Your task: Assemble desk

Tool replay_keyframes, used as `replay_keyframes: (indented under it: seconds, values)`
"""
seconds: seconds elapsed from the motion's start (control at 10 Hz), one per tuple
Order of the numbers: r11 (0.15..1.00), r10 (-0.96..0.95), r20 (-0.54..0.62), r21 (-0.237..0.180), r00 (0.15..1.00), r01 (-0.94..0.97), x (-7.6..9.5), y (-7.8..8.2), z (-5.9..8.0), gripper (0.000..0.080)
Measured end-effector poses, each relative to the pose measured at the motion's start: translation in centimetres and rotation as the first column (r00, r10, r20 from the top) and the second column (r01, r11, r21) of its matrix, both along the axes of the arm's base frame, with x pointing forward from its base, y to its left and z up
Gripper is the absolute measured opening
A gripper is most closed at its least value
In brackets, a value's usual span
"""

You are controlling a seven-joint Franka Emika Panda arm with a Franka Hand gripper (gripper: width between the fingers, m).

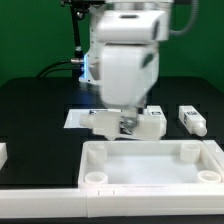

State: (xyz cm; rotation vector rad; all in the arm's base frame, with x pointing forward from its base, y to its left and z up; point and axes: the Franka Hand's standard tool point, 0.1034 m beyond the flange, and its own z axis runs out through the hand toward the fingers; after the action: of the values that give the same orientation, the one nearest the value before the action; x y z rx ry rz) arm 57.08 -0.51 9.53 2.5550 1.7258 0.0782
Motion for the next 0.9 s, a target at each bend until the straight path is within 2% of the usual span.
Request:
replay_keyframes:
  seconds: [0.1, 0.4, 0.5, 0.7, 0.8, 0.9]
  values:
    - [0.997, -0.075, -0.010, 0.005, 0.997, 0.076, -0.8, -0.2, -0.1, 0.0281]
    - [0.969, -0.245, -0.009, 0.018, 0.969, 0.245, -0.7, -0.1, -0.2, 0.0281]
    - [0.950, -0.311, -0.005, 0.039, 0.950, 0.311, -1.2, -0.7, -0.2, 0.0281]
    - [0.833, -0.547, -0.034, 0.077, 0.836, 0.548, -6.0, -6.1, -0.3, 0.0281]
    - [0.782, -0.617, -0.049, 0.075, 0.785, 0.619, -7.7, -7.9, -0.2, 0.0281]
    - [0.700, -0.708, -0.055, 0.078, 0.704, 0.710, -8.7, -8.6, -0.6, 0.0281]
